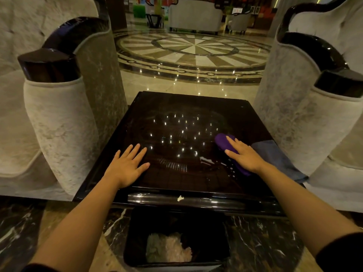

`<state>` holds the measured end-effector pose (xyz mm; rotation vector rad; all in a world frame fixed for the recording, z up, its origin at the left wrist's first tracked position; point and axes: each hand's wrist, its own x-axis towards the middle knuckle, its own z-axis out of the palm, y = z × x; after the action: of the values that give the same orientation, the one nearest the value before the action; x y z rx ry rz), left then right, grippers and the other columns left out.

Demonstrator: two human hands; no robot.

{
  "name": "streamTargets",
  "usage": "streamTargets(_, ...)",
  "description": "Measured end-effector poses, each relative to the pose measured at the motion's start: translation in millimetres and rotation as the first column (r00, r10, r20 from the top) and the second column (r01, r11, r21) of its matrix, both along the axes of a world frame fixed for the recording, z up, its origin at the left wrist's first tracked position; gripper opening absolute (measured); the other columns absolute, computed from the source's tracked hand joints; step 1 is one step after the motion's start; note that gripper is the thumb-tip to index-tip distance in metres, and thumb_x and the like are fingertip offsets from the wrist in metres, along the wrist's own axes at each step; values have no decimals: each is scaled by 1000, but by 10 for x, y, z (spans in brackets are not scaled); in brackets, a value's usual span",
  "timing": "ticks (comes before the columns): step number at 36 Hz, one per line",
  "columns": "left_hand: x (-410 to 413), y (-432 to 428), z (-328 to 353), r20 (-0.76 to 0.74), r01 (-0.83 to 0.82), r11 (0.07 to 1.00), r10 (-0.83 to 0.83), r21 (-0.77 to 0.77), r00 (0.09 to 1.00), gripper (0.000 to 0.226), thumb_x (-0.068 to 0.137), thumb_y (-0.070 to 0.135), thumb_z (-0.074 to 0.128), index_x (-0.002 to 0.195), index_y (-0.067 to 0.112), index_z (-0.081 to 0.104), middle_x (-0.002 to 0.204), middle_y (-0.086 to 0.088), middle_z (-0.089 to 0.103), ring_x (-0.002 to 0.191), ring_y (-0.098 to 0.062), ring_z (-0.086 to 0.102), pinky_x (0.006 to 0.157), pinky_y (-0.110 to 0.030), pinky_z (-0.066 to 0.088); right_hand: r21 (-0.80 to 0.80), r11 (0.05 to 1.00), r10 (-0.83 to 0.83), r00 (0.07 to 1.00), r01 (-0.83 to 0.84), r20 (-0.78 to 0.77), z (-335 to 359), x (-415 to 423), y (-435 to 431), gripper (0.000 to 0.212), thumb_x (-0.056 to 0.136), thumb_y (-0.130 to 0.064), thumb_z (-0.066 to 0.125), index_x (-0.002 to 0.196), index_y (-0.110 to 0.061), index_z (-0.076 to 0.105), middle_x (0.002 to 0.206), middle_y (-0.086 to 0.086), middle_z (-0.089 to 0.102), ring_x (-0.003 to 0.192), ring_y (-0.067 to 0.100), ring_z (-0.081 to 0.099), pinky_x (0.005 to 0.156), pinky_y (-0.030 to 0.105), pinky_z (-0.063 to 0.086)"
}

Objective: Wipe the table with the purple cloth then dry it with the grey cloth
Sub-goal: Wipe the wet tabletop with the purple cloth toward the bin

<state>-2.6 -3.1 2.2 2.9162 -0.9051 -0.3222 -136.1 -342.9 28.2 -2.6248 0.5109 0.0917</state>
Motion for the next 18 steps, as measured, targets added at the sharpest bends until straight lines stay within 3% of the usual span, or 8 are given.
streamTargets(12, -50, 3, 33, -6, 0, 1000, 0, 3, 1000, 61, 94, 50, 19, 145, 26, -4, 157, -1, -10, 144, -18, -12, 117, -43, -5, -107, 991, 82, 996, -84, -30, -129, 42, 483, 55, 95, -47, 23, 144, -31, 4, 157, 7, 8, 144, 23, 6, 116, 41, 7)
streamTargets(18, -46, 18, 21, -6, 5, 1000, -5, 0, 1000, 60, 95, 49, 19, 145, 25, -4, 158, -1, -9, 144, -18, -12, 118, -44, -5, -81, 981, 174, 983, -178, -51, -115, 130, 856, 55, 95, -49, 21, 144, -33, 1, 157, 6, 6, 144, 22, 3, 116, 40, 5)
